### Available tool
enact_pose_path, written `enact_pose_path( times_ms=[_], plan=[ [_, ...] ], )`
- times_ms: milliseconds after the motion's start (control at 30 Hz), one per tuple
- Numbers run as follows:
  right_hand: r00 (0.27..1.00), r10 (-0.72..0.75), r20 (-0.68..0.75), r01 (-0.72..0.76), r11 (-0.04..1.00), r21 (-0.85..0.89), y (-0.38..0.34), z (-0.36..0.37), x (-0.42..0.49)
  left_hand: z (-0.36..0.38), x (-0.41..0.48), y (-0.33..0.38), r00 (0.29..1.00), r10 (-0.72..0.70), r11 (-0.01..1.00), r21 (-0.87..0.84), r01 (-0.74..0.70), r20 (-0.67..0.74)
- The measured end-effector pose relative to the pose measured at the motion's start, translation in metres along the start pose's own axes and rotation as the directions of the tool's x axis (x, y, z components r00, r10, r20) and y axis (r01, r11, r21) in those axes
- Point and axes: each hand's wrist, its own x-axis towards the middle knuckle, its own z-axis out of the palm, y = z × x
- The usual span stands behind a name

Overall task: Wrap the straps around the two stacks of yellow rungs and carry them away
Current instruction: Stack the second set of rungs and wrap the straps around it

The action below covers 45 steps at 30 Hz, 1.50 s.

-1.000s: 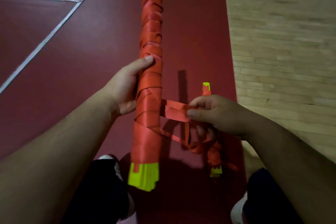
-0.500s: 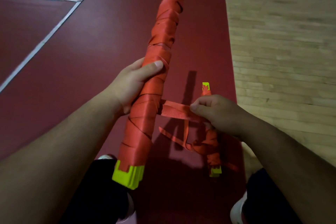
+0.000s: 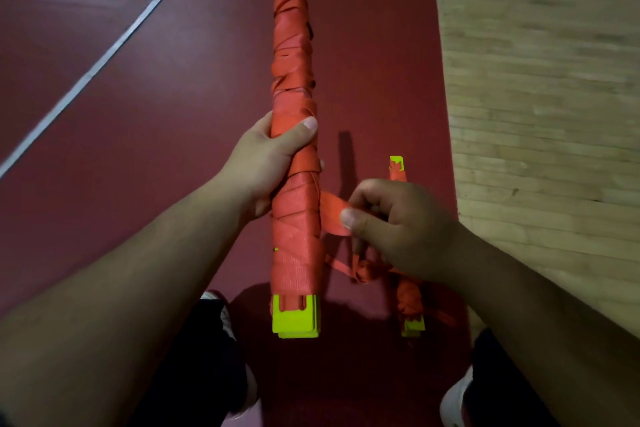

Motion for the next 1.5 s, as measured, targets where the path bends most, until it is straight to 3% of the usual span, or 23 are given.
enact_pose_path(
  times_ms=[167,300,400,500,567,700,867,1000,1067,1200,1267,1333,1400,1500],
  plan=[
    [0.991,0.131,0.011,-0.13,0.99,-0.052,-0.006,0.021,-0.002,0.005,0.002,-0.014,0.989,0.143,0.977,0.162,-0.136,-0.034],
    [0.982,0.185,-0.037,-0.187,0.928,-0.322,-0.018,0.034,-0.011,0.015,0.001,-0.017,0.987,0.136,0.989,0.067,-0.131,-0.079],
    [0.985,0.154,-0.076,-0.17,0.931,-0.324,-0.012,0.03,-0.007,0.016,0.005,-0.013,0.997,-0.022,0.993,-0.118,0.013,-0.074],
    [0.986,0.162,-0.028,-0.164,0.948,-0.273,-0.006,0.015,-0.004,0.013,0.001,-0.003,0.976,-0.203,0.934,-0.283,0.217,0.079],
    [0.988,0.153,0.014,-0.146,0.965,-0.219,-0.002,0.006,-0.002,0.009,-0.001,0.0,0.956,-0.232,0.903,-0.325,0.279,0.178],
    [0.988,0.15,0.041,-0.146,0.985,-0.087,0.004,-0.006,0.0,0.002,0.002,0.002,0.946,-0.234,0.882,-0.36,0.304,0.225],
    [0.979,0.171,0.11,-0.167,0.985,-0.046,0.005,0.001,0.001,0.009,-0.001,-0.004,0.959,-0.251,0.898,-0.34,0.28,0.13],
    [0.909,0.343,0.238,-0.365,0.93,0.051,0.004,0.004,0.002,0.009,0.002,-0.008,0.963,-0.254,0.909,-0.319,0.269,0.088],
    [0.891,0.366,0.27,-0.394,0.917,0.057,0.002,0.0,0.002,0.011,-0.001,-0.007,0.966,-0.252,0.904,-0.344,0.255,0.055],
    [0.935,0.273,0.227,-0.271,0.962,-0.038,-0.01,0.005,-0.003,0.015,0.001,-0.008,0.982,-0.146,0.982,-0.134,0.13,-0.119],
    [0.951,0.25,0.182,-0.235,0.967,-0.097,-0.01,0.013,-0.006,0.017,0.0,-0.007,0.978,-0.131,0.987,-0.117,0.113,-0.163],
    [0.954,0.242,0.175,-0.228,0.969,-0.096,-0.008,0.013,-0.005,0.017,0.0,-0.004,0.983,-0.168,0.957,-0.252,0.143,-0.078],
    [0.953,0.217,0.212,-0.215,0.976,-0.035,-0.004,0.008,-0.003,0.014,-0.003,0.002,0.979,-0.184,0.923,-0.327,0.205,0.093],
    [0.936,0.11,0.335,-0.216,0.929,0.299,-0.005,0.001,-0.006,0.009,-0.006,0.008,0.953,-0.163,0.88,-0.399,0.258,0.255]
  ],
)
